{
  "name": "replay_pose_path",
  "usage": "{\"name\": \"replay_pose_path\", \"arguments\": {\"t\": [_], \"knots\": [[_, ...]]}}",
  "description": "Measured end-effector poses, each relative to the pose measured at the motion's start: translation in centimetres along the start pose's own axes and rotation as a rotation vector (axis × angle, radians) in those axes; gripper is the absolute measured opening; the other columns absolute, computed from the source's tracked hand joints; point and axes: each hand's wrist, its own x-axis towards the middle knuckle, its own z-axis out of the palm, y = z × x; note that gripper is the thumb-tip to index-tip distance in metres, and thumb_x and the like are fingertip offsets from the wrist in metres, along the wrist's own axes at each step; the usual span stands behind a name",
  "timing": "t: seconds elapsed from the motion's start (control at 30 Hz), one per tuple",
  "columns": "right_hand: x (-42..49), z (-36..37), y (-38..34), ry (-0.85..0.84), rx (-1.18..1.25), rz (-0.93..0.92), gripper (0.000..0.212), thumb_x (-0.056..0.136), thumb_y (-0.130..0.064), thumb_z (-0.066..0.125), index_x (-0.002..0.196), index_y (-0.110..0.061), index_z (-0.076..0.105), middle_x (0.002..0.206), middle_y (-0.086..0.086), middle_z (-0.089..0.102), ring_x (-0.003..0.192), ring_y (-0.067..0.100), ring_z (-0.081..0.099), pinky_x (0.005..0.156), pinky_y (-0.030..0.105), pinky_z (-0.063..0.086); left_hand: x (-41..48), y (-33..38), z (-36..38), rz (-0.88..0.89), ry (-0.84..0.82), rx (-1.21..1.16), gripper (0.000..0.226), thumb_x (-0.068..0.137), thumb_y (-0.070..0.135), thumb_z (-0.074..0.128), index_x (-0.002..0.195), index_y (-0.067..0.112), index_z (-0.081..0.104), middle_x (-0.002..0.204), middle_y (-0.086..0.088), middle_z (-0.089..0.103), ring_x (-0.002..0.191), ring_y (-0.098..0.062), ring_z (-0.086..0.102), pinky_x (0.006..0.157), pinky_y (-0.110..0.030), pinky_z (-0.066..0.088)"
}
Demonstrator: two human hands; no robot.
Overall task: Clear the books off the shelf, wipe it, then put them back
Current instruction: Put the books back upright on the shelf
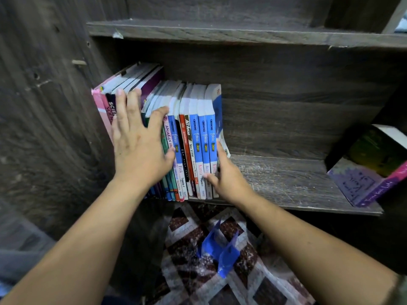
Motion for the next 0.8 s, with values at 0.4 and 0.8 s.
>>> {"name": "replay_pose_path", "arguments": {"t": [0.4,0.8], "knots": [[-3.2,-9.3,-1.3,-0.125,-0.412,-0.013,0.075,0.091,-0.026,0.064,0.153,-0.029,0.021,0.146,0.012,0.044,0.132,0.03,0.044,0.105,0.031,0.036,-0.6,1.4,-0.9,-0.018,-0.021,-0.097,0.077,0.072,0.034,0.078,0.137,0.017,0.04,0.158,-0.017,0.001,0.146,-0.036,-0.011,0.114,-0.06,0.011],[-29.6,-18.6,17.1,-0.038,-0.419,0.539,0.05,0.09,-0.03,0.063,0.138,-0.022,0.051,0.133,0.004,0.06,0.121,0.022,0.056,0.101,0.03,0.042,-9.6,23.1,3.8,0.677,-0.405,-0.315,0.063,0.074,0.037,0.068,0.132,0.017,0.051,0.139,-0.011,0.044,0.134,-0.033,0.037,0.107,-0.047,0.036]]}}
